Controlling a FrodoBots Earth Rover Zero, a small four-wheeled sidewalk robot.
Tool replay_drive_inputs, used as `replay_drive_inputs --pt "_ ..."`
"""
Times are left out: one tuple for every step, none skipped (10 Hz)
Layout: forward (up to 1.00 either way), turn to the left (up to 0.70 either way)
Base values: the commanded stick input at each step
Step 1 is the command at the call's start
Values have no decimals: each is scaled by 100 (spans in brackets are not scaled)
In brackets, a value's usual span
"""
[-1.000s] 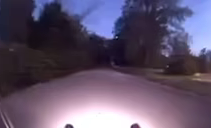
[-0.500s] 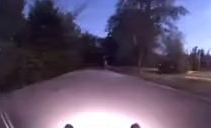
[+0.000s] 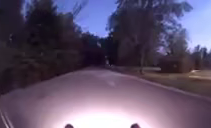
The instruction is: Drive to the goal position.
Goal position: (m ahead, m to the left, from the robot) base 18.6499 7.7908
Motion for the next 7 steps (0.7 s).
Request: replay_drive_inputs --pt "100 -3" --pt "100 -18" --pt "100 -40" --pt "100 -40" --pt "100 -40" --pt "100 -40" --pt "100 -24"
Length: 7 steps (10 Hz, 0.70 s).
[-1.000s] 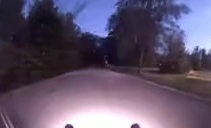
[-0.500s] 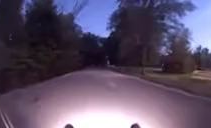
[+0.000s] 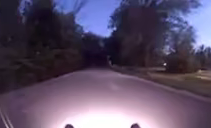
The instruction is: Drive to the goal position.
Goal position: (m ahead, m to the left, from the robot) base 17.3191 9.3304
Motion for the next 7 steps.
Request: replay_drive_inputs --pt "100 0" --pt "100 0" --pt "100 0" --pt "100 0" --pt "100 0" --pt "100 4" --pt "100 25"
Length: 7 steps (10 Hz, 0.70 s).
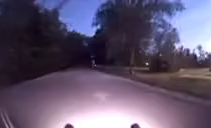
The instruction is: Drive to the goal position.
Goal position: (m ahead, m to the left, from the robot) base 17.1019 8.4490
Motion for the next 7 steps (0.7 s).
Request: replay_drive_inputs --pt "100 40" --pt "100 36" --pt "100 0" --pt "100 0" --pt "100 0" --pt "100 0" --pt "100 0"
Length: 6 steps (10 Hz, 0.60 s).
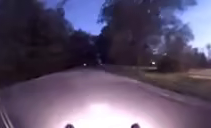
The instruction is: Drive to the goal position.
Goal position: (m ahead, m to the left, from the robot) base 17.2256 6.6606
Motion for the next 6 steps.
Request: replay_drive_inputs --pt "100 0" --pt "100 0" --pt "100 0" --pt "100 0" --pt "100 0" --pt "100 0"
